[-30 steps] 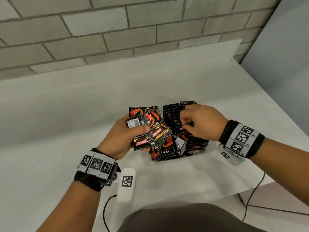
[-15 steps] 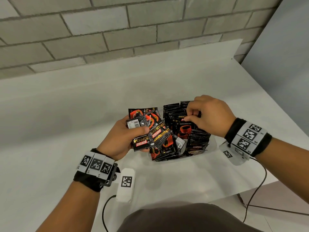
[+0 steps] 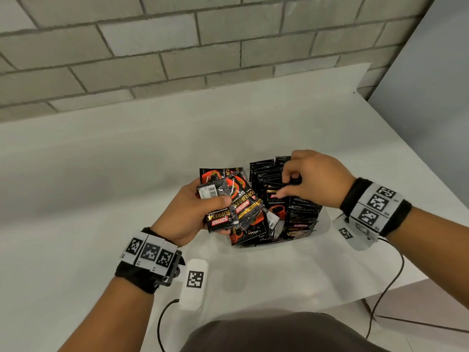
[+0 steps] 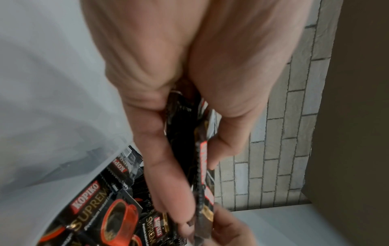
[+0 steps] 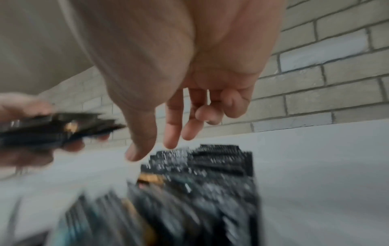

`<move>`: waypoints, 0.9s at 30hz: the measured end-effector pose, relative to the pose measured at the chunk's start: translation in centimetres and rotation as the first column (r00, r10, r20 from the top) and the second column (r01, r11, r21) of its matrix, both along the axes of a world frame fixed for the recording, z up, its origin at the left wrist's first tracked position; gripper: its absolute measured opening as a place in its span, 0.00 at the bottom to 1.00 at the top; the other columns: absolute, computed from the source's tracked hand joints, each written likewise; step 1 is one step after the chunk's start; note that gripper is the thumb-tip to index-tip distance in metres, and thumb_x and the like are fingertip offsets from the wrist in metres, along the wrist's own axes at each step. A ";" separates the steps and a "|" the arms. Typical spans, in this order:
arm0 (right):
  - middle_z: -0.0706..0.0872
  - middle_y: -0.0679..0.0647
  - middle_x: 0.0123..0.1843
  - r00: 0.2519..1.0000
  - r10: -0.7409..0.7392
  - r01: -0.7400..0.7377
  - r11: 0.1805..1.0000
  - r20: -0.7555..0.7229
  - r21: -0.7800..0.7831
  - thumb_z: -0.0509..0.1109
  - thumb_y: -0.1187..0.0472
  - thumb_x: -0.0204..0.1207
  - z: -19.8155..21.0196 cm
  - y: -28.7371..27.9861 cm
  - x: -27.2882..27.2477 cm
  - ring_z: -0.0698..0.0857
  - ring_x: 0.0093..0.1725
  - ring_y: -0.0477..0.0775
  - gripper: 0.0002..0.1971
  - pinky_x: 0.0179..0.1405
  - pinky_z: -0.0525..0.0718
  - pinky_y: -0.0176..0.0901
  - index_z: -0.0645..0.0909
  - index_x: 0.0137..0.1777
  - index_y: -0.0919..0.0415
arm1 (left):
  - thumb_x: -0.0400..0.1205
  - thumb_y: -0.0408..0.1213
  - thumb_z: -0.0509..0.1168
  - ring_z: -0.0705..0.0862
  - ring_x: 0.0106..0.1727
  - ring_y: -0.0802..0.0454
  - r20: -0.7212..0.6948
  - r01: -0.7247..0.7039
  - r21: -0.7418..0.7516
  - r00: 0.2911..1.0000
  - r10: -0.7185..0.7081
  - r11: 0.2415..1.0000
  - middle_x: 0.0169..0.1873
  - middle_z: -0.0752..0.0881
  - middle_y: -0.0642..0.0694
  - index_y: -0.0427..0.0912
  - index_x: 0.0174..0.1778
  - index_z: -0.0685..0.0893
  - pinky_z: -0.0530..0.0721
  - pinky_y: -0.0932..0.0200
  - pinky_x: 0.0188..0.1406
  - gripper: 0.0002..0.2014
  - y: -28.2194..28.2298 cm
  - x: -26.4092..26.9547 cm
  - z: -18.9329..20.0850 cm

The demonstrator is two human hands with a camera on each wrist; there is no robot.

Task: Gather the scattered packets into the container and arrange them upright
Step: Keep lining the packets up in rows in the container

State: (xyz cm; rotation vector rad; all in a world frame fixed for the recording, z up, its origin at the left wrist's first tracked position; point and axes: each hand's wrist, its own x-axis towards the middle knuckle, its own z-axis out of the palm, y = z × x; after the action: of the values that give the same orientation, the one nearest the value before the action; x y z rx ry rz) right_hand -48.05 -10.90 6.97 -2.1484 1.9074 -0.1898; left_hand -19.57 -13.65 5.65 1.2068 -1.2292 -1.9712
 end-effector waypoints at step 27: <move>0.84 0.57 0.60 0.537 -0.155 0.131 0.986 0.829 0.100 0.73 0.60 0.78 2.3 1.3 3.6 0.85 0.60 0.55 0.08 0.65 0.80 0.46 0.88 0.55 0.59 | 0.79 0.35 0.72 0.92 0.53 0.36 -0.126 0.009 0.058 0.992 -0.002 0.998 0.61 0.90 0.38 0.44 0.71 0.81 0.90 0.41 0.33 0.23 0.8 -2.3 0.4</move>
State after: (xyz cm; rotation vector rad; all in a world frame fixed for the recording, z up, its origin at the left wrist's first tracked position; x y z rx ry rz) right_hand -44.47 -9.64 9.28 -1.4023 1.4342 -1.0233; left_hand -21.84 -12.88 6.06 1.0891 -1.1203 -2.0664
